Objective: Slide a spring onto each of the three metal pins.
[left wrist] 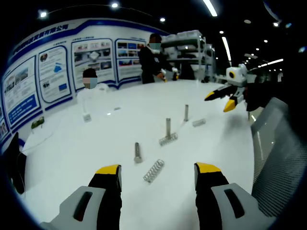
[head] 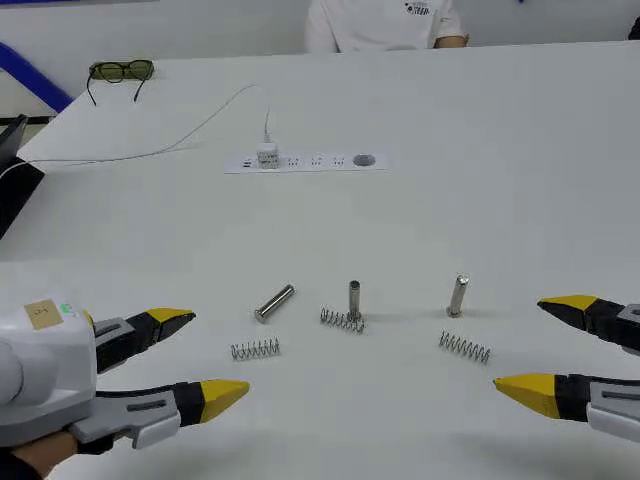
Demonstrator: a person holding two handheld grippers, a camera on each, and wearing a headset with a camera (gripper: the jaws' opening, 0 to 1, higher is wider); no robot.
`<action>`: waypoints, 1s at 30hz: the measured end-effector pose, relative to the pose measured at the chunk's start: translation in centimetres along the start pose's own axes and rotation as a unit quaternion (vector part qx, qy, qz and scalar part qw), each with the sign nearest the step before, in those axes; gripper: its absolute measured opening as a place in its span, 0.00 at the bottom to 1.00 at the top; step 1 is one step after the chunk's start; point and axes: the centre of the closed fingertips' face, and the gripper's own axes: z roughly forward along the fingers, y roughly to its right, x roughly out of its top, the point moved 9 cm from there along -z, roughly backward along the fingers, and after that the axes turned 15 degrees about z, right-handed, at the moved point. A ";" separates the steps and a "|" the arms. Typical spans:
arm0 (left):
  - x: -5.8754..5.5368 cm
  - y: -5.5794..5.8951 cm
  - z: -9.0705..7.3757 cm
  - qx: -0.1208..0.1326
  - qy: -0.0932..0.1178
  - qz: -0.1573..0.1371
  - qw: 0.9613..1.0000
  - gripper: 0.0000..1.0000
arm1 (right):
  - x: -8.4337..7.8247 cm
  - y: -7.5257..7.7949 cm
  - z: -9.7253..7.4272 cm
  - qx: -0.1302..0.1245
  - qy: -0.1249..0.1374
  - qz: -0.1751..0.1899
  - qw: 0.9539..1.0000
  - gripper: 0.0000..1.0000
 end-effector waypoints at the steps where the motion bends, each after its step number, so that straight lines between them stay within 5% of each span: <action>1: 0.1 -0.2 0.2 0.000 0.000 0.001 1.000 0.62 | 0.0 0.0 0.0 0.000 -0.001 0.000 1.000 0.66; 15: 1.8 -3.9 4.5 -0.021 -0.032 0.034 0.999 0.50 | -0.3 -0.2 -0.2 -0.007 -0.001 0.003 1.000 0.66; 30: 2.4 -5.1 9.9 -0.063 -0.094 0.050 0.992 0.39 | -0.8 -0.2 -0.6 -0.016 -0.003 0.009 1.000 0.66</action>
